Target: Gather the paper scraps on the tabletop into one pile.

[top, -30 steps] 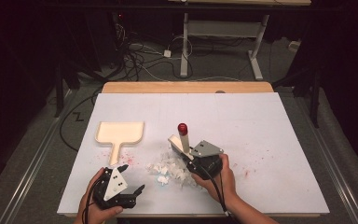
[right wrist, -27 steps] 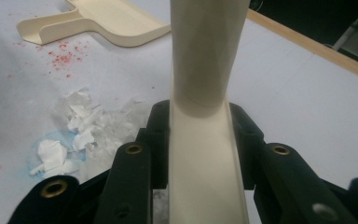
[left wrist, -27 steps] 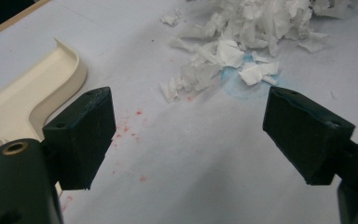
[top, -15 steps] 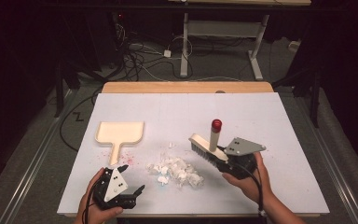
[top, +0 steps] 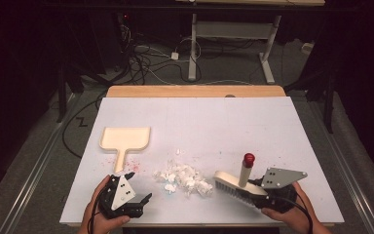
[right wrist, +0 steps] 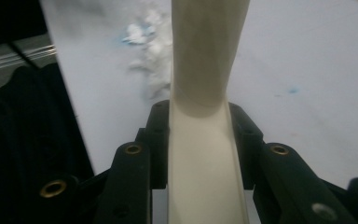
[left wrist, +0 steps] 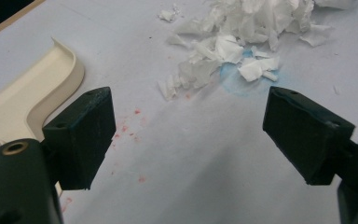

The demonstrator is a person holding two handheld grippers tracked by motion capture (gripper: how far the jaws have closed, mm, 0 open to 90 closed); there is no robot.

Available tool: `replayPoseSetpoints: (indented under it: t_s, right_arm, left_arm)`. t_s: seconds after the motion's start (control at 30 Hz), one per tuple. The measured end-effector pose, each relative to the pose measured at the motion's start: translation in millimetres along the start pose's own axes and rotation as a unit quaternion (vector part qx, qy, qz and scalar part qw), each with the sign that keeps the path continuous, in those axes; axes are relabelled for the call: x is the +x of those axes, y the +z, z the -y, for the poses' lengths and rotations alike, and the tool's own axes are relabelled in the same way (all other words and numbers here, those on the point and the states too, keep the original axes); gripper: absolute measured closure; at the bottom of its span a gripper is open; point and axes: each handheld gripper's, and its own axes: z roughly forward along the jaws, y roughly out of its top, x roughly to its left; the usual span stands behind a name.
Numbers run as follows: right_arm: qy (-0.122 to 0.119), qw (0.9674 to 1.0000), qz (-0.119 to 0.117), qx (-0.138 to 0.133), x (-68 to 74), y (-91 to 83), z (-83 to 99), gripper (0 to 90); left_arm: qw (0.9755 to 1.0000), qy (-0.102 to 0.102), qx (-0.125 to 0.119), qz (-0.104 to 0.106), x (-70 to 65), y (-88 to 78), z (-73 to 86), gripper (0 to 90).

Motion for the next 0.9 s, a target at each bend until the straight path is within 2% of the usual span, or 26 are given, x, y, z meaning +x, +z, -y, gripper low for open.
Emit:
replayPoseSetpoints:
  t_s: [0.07, 0.23, 0.3, 0.37, 0.43, 0.6, 0.73, 0.9]
  right_arm:
    - [-0.005, 0.9999, -0.007, 0.006, 3.4, 10.2, -1.0, 67.8]
    - [-0.027, 0.9995, -0.017, -0.004, 7.4, 26.4, -13.5, 67.8]
    - [-0.027, 0.9992, -0.029, -0.009, 8.1, 35.2, -20.9, 67.9]
    - [-0.04, 0.999, -0.019, -0.006, 12.3, 45.3, -29.3, 67.9]
    - [-0.052, 0.9984, -0.021, -0.004, 14.5, 56.3, -37.1, 67.8]
    - [-0.06, 0.998, -0.019, -0.007, 13.6, 76.2, -52.8, 67.8]
    - [-0.059, 0.9979, -0.019, -0.022, 11.4, 78.3, -61.3, 67.8]
    - [-0.059, 0.9975, -0.013, -0.037, 10.7, 66.9, -63.3, 67.8]
  left_arm:
    - [1.0, 0.003, 0.0, 0.0, -0.6, -0.3, -0.4, 16.2]
    - [1.0, 0.001, -0.001, 0.002, 0.2, 0.3, 0.4, 16.2]
    - [1.0, 0.002, 0.002, 0.003, 0.4, 1.2, 0.5, 16.2]
    - [1.0, 0.002, 0.002, 0.003, 0.0, 1.6, 0.5, 16.2]
    - [1.0, 0.003, 0.002, 0.003, 0.0, 1.0, 0.3, 16.2]
    - [1.0, 0.002, 0.002, 0.004, 0.0, 1.4, 0.8, 16.2]
    - [1.0, 0.003, 0.002, 0.005, 0.2, 1.1, 1.3, 16.2]
    - [1.0, 0.001, 0.0, 0.003, 1.0, 0.2, 1.3, 16.3]
